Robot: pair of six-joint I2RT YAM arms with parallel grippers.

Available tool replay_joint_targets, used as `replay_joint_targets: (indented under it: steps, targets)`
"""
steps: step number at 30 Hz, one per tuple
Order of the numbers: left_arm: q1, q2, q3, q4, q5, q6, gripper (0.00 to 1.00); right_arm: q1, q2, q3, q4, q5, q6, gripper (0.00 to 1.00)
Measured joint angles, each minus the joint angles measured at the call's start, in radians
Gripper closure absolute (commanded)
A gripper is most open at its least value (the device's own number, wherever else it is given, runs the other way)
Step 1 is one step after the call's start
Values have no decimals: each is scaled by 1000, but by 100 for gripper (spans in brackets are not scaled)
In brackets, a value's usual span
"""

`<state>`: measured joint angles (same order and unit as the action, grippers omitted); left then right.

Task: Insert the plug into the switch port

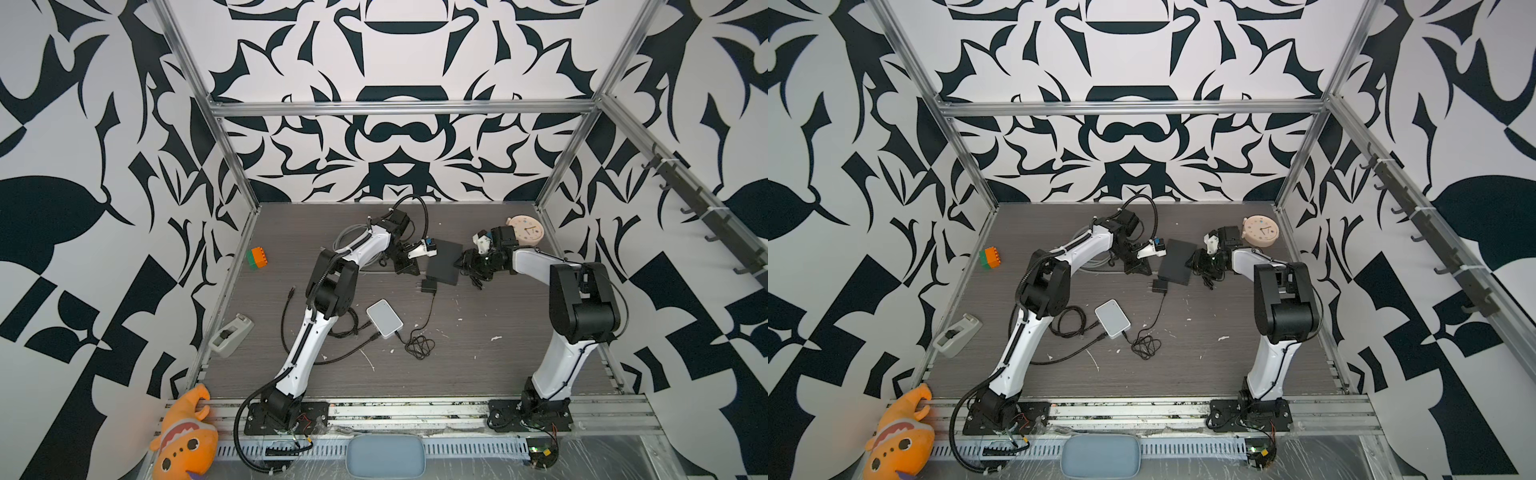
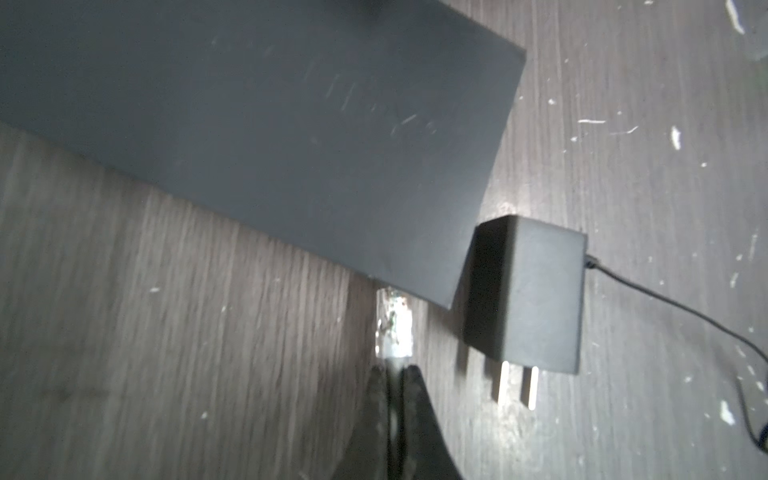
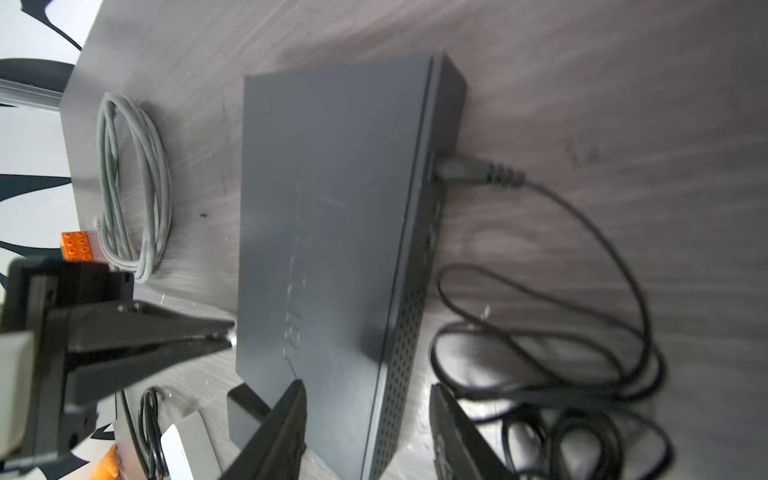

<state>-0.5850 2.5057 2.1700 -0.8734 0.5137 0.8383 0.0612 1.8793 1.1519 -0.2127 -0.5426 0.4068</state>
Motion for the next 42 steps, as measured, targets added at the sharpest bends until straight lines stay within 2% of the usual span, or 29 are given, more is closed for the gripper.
replay_joint_targets:
  steps: [12,16,20,26,36,42]
  targets:
    - [-76,-2,-10,26,88,-22,100,-10,23,93,-113,49,-100,48]
    - [-68,-2,-33,64,112,-103,100,-19,23,103,-145,55,-137,48]
    - [-14,-3,-32,100,165,-184,100,-23,23,120,-161,57,-163,48]
    - [39,2,-15,113,182,-266,100,-23,38,170,-177,45,-206,48]
    - [3,79,131,89,182,-375,100,-23,127,243,-176,35,-259,48]
    - [-8,93,137,67,173,-443,100,-23,147,274,-190,54,-282,48]
